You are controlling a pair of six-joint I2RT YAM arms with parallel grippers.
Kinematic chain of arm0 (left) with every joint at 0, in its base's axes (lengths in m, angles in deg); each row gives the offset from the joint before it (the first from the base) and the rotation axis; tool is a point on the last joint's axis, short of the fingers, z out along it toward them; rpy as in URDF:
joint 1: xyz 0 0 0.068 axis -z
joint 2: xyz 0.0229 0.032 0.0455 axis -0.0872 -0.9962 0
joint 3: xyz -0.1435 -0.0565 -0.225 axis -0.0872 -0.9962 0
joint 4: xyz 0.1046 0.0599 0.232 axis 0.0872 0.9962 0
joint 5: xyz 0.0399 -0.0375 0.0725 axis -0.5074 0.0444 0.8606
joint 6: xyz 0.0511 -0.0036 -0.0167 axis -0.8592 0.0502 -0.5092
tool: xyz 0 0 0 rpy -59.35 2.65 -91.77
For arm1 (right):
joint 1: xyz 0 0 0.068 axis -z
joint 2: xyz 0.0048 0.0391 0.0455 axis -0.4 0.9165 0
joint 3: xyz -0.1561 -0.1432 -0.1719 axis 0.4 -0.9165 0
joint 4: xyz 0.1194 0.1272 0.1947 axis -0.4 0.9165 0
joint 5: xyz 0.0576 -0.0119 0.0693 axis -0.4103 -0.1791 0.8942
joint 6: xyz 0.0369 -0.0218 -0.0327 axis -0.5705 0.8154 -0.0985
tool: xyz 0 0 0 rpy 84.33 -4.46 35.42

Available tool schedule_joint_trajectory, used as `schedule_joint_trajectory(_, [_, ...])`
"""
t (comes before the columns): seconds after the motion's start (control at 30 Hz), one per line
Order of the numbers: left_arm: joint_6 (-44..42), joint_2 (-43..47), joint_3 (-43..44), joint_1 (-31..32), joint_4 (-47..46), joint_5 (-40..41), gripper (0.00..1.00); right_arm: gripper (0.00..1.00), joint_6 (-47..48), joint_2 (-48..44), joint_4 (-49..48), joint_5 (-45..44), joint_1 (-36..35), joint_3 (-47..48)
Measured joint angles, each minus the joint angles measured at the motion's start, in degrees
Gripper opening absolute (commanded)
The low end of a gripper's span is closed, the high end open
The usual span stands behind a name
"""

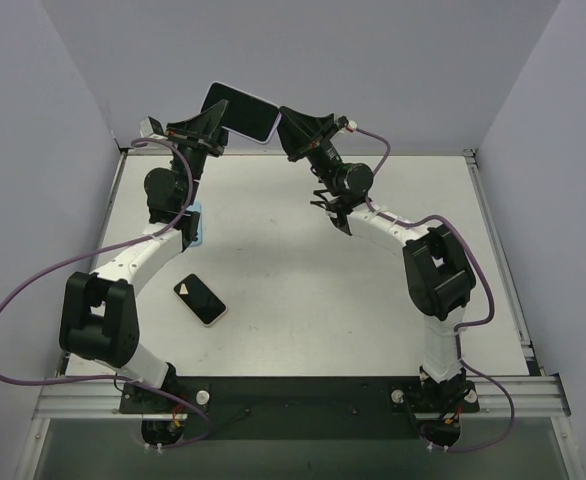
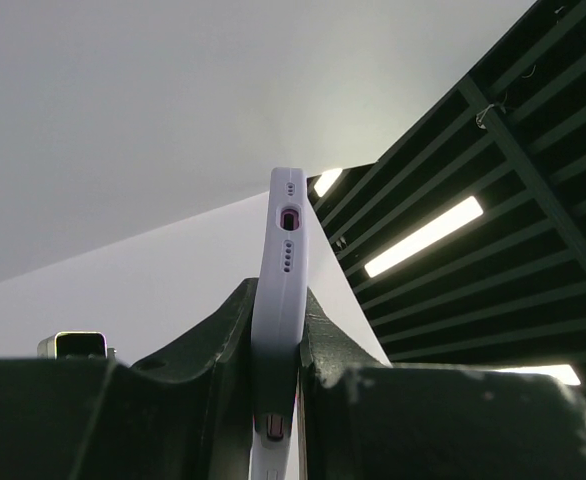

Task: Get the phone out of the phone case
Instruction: Remove the phone case from the phone.

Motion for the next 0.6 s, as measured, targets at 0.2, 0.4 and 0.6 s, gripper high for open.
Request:
schedule_joint_trajectory(0.2, [-0.6, 0.0, 1.6, 0.5, 1.1, 0.0, 0.0, 0.0, -0.5, 0.0, -1.1, -0.8, 0.0, -0.2])
schedule_joint_trajectory(0.4, [-2.1, 0.0, 4.2, 1.7, 2.6, -0.3, 0.0, 0.0, -1.3, -0.5, -3.6, -1.8, 0.0, -0.9])
schedule_joint_trajectory(0.6, [-3.2, 0.0, 5.5, 2.1, 3.4, -0.9, 0.0, 0.0, -1.7, -0.5, -5.7, -2.7, 0.1, -1.7])
